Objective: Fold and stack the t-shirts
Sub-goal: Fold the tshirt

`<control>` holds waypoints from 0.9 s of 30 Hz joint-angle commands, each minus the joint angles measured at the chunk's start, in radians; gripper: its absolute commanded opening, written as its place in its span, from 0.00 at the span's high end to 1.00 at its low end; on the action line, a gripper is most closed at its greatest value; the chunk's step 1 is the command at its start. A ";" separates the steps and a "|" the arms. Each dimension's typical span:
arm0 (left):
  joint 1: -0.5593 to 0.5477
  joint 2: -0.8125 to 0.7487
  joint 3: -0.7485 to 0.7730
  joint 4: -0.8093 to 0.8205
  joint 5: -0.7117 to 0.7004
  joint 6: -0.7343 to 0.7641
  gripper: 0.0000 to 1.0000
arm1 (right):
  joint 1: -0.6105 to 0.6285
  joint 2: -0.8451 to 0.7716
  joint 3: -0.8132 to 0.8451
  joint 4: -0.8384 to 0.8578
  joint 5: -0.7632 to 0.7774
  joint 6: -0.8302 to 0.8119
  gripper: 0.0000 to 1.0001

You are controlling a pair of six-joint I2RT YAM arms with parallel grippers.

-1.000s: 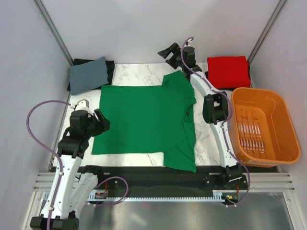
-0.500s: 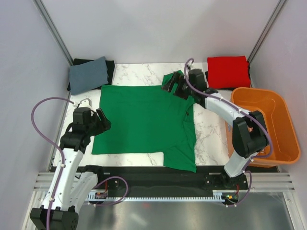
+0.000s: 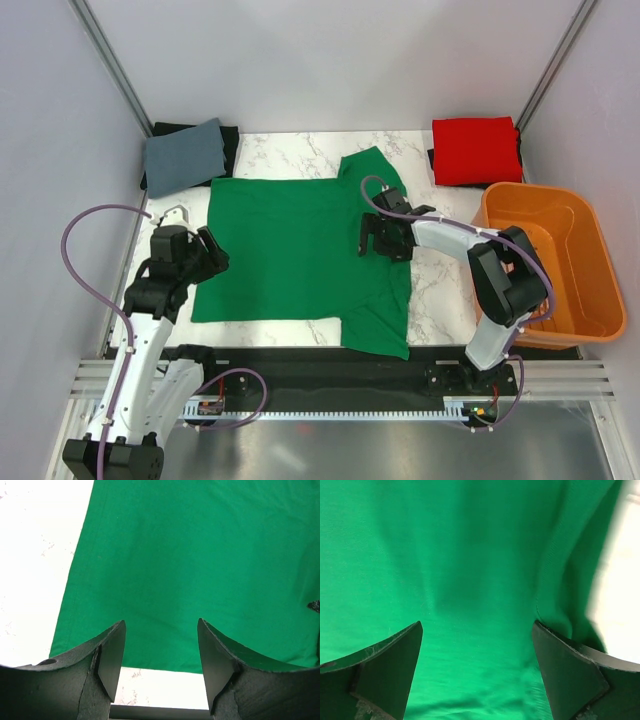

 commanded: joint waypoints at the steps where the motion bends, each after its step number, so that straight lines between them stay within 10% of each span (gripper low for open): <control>1: -0.001 -0.005 0.002 0.013 -0.017 -0.029 0.34 | -0.027 -0.063 -0.038 -0.107 0.160 -0.040 0.02; 15: -0.001 0.003 0.001 0.014 -0.027 -0.027 0.34 | -0.154 -0.321 -0.097 -0.236 0.357 -0.055 0.02; 27: -0.001 0.372 0.019 0.198 0.046 -0.076 0.30 | -0.053 -0.276 0.013 -0.075 -0.069 -0.113 0.02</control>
